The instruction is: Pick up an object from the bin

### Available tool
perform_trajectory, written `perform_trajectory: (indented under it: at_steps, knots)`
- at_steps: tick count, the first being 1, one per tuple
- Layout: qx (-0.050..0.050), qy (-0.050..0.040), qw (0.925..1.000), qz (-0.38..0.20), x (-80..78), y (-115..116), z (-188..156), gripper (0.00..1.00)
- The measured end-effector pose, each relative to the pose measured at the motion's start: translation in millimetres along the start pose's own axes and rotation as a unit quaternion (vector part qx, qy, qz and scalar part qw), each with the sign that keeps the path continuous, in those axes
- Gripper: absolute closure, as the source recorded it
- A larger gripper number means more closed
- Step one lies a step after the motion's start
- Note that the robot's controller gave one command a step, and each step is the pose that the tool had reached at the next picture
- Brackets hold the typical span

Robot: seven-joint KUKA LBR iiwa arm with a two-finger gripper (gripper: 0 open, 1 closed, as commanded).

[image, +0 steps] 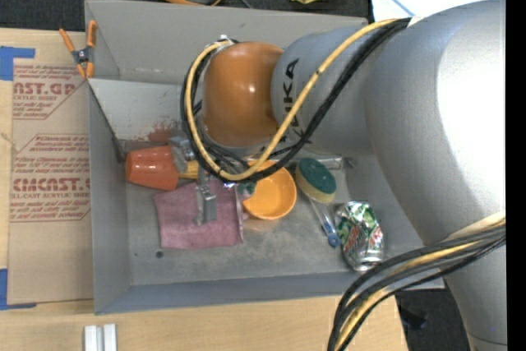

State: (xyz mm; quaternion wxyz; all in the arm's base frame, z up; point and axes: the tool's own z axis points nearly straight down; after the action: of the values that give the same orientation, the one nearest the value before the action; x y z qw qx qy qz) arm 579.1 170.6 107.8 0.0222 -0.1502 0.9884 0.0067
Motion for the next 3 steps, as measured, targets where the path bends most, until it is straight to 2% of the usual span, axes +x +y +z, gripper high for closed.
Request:
perform_trajectory:
  at_steps: [1,2,3]
  knots:
    - [0.000,-0.0033,1.0000,-0.002,-7.1,0.1,8.2,0.00]
    - [0.001,-0.0027,0.9988,-0.050,25.6,-12.0,5.1,0.00]
    - [0.000,-0.0103,0.9877,-0.156,-18.3,31.3,37.9,0.00]
